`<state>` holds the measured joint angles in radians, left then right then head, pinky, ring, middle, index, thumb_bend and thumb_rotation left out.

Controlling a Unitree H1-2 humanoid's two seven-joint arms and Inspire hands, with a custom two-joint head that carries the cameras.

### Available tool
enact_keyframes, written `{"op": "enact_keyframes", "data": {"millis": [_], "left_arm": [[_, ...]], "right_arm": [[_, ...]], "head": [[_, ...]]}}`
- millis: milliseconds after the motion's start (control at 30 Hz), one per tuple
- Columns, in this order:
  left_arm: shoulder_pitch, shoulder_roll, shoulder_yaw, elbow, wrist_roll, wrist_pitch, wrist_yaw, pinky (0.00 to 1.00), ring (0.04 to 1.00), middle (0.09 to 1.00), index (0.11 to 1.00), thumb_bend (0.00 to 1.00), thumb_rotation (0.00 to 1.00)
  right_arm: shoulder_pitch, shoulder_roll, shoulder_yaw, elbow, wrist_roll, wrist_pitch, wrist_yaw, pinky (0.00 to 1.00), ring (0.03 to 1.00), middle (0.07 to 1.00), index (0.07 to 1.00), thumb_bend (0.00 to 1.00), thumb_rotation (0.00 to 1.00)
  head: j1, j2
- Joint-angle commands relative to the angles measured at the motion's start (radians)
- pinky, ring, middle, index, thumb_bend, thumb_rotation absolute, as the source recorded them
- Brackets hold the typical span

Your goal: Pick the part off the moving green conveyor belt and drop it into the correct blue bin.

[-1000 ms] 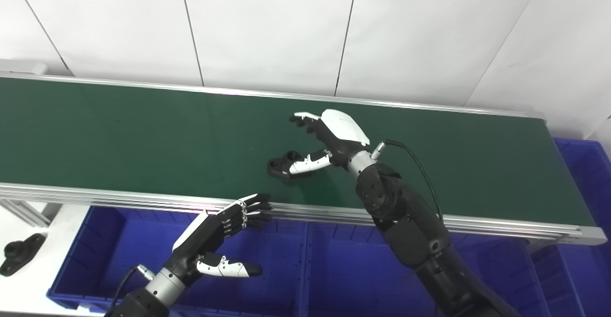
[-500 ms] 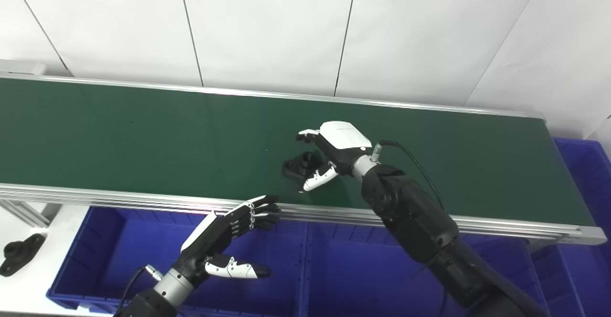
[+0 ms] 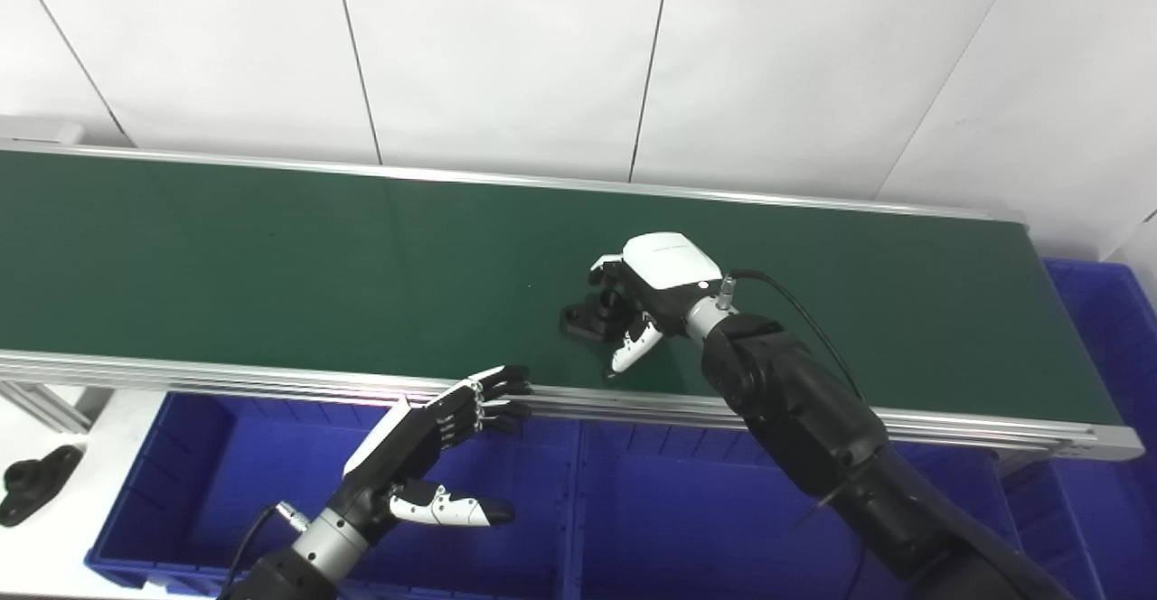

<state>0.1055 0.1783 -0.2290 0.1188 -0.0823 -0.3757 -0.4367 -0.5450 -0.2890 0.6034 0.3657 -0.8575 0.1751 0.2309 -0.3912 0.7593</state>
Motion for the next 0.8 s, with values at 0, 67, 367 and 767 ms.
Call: {"op": "enact_keyframes", "data": {"millis": [0,67,367,767], "left_arm": [[-0.009,-0.005,0.0,-0.028,-0.02,-0.008,0.003,0.74,0.787,0.862,0.877,0.82,0.29],[-0.009,-0.006,0.002,-0.03,-0.026,-0.007,0.002,0.73,0.784,0.862,0.876,0.83,0.29],[-0.009,0.001,0.004,-0.058,-0.037,0.025,0.0,0.73,0.783,0.853,0.876,0.82,0.28],[-0.009,0.007,0.008,-0.066,-0.044,0.037,-0.006,0.73,0.781,0.861,0.879,0.82,0.26]], "right_arm": [[-0.006,-0.006,0.022,-0.005,-0.018,-0.036,0.019,0.34,0.422,0.485,0.632,0.56,0.01],[0.001,-0.011,0.028,-0.011,-0.021,-0.043,0.014,0.34,0.418,0.449,0.558,0.53,0.0],[0.034,-0.013,0.057,0.003,-0.067,-0.098,-0.091,0.24,0.304,0.47,0.49,0.52,0.0],[0.04,-0.026,0.064,-0.053,-0.098,-0.111,-0.104,0.28,0.355,0.436,0.522,0.52,0.0]], "head": [[-0.006,0.005],[-0.011,0.011],[-0.012,0.026],[-0.009,0.031]]}}
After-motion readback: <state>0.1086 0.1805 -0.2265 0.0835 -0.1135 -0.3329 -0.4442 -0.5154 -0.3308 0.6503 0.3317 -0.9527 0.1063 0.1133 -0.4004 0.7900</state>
